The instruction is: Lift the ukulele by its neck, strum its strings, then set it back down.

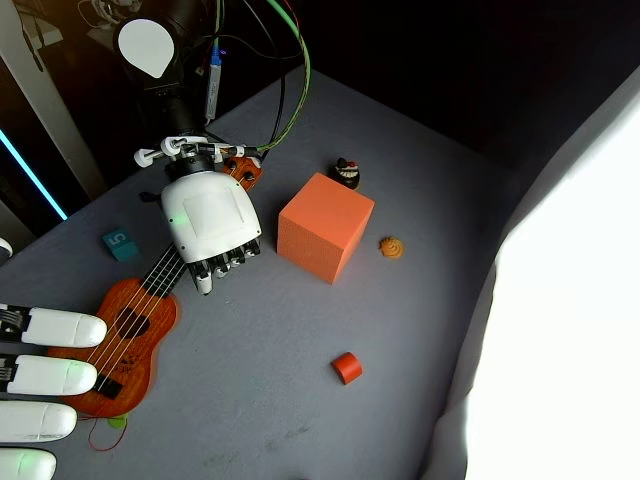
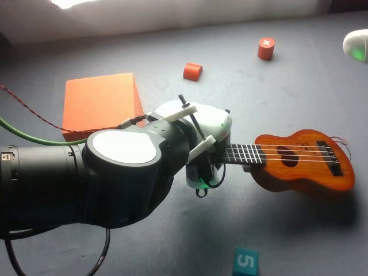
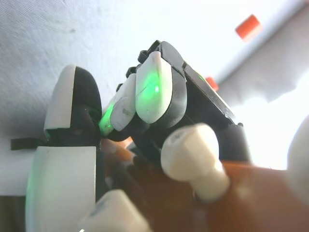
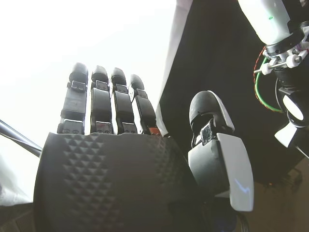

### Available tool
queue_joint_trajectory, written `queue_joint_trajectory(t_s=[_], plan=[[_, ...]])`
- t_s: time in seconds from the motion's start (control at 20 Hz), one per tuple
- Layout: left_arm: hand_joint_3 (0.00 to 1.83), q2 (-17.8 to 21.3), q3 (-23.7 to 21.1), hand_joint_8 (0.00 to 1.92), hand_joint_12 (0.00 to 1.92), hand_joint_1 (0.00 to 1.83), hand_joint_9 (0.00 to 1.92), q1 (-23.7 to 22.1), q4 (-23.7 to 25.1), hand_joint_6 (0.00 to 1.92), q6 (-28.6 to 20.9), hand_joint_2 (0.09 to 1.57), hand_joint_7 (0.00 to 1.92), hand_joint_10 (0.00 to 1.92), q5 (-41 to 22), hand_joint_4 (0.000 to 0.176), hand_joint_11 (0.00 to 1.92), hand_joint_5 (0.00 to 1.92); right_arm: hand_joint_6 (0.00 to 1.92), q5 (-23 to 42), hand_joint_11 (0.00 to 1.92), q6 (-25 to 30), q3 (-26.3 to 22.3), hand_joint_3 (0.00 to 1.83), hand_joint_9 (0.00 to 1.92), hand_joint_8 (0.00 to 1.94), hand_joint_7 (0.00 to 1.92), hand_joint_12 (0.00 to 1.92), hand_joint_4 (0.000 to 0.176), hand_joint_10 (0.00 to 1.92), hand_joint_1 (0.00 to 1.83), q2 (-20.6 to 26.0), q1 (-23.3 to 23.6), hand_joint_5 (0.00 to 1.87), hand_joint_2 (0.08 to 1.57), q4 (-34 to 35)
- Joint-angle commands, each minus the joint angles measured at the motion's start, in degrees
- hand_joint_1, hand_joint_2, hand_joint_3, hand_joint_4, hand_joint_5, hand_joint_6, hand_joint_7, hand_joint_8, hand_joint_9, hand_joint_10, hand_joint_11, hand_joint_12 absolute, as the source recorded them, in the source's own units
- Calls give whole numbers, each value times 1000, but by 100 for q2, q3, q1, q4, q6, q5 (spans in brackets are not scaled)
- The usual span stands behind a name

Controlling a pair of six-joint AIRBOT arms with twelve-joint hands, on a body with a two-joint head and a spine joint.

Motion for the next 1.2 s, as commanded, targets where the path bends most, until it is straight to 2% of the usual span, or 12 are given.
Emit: queue_joint_trajectory(t_s=[0.0, 0.1, 0.3, 0.5, 0.55, 0.6, 0.7, 0.8, 0.85, 0.9, 0.95, 1.15], plan=[[0, 23, -16, 1921, 1921, 923, 1368, 13, 346, 1917, 22, 1128, 1308, 1921, 50, 0, 1442, 1146, 15, 723, 0, 9, -18, 1, 65, 4, 90, 127, 0, 9, 41, 39, 34, 97, 1344, 62], [5, 19, -38, 1921, 1921, 574, 1237, 61, 349, 1921, 22, 1153, 1164, 1921, 42, 0, 1324, 1068, 1, 728, 0, 9, -24, 2, 47, 0, 60, 1, 0, 0, 52, 39, 34, 60, 1349, 61], [15, -14, -22, 1921, 1921, 306, 1129, 140, 361, 1921, 22, 1207, 999, 1921, -48, 0, 1195, 795, 12, 739, 17, 9, -25, 0, 62, 5, 73, 9, 0, 8, 57, 40, 34, 84, 1343, 61], [3, -75, 51, 1739, 1921, 153, 789, 212, 165, 1597, 23, 1214, 682, 1900, -91, 0, 801, 503, 5, 752, 0, 9, -25, 3, 77, 0, 86, 144, 0, 7, 57, 40, 34, 89, 1342, 61], [0, -101, 81, 1258, 1840, 135, 548, 229, 155, 1079, 23, 1189, 517, 1587, -97, 0, 506, 340, 7, 752, 0, 9, -25, 0, 87, 4, 103, 195, 0, 10, 73, 40, 34, 97, 1338, 61], [0, -133, 124, 1258, 1840, 135, 548, 248, 155, 1079, 25, 1189, 517, 1587, -123, 0, 506, 340, 7, 753, 0, 9, -25, 0, 87, 4, 103, 195, 0, 10, 73, 40, 34, 97, 1338, 61], [0, -180, 193, 583, 1619, 102, 390, 277, 155, 501, 26, 1166, 432, 1074, -146, 0, 187, 198, 5, 757, 0, 9, -25, 0, 84, 1, 98, 211, 0, 8, 80, 40, 34, 94, 1335, 61], [0, -225, 273, 13, 1038, 30, 157, 300, 147, 37, 26, 1100, 174, 233, -180, 74, 1, 59, 0, 760, 0, 9, -25, 3, 68, 1, 72, 149, 0, 1, 38, 40, 32, 78, 1346, 61], [0, -239, 315, 13, 1038, 30, 157, 306, 136, 37, 29, 1100, 174, 233, -195, 74, 1, 59, 0, 763, 0, 9, -25, 3, 68, 1, 72, 149, 0, 1, 38, 40, 32, 78, 1346, 61], [0, -246, 347, 0, 344, 0, 10, 310, 131, 1, 36, 1069, 9, 22, -198, 104, 0, 1, 6, 766, 0, 9, -25, 0, 85, 5, 94, 212, 0, 8, 60, 40, 32, 93, 1339, 61], [0, -250, 377, 0, 68, 0, 1, 310, 131, 0, 72, 1031, 1, 4, -209, 121, 0, 0, 6, 768, 0, 9, -25, 0, 83, 3, 94, 186, 0, 6, 52, 40, 32, 95, 1342, 61], [0, -205, 482, 0, 0, 0, 0, 261, 156, 0, 519, 947, 0, 0, -342, 159, 0, 0, 3, 768, 0, 9, -25, 1, 68, 1, 61, 96, 0, 3, 62, 40, 29, 83, 1345, 61]])
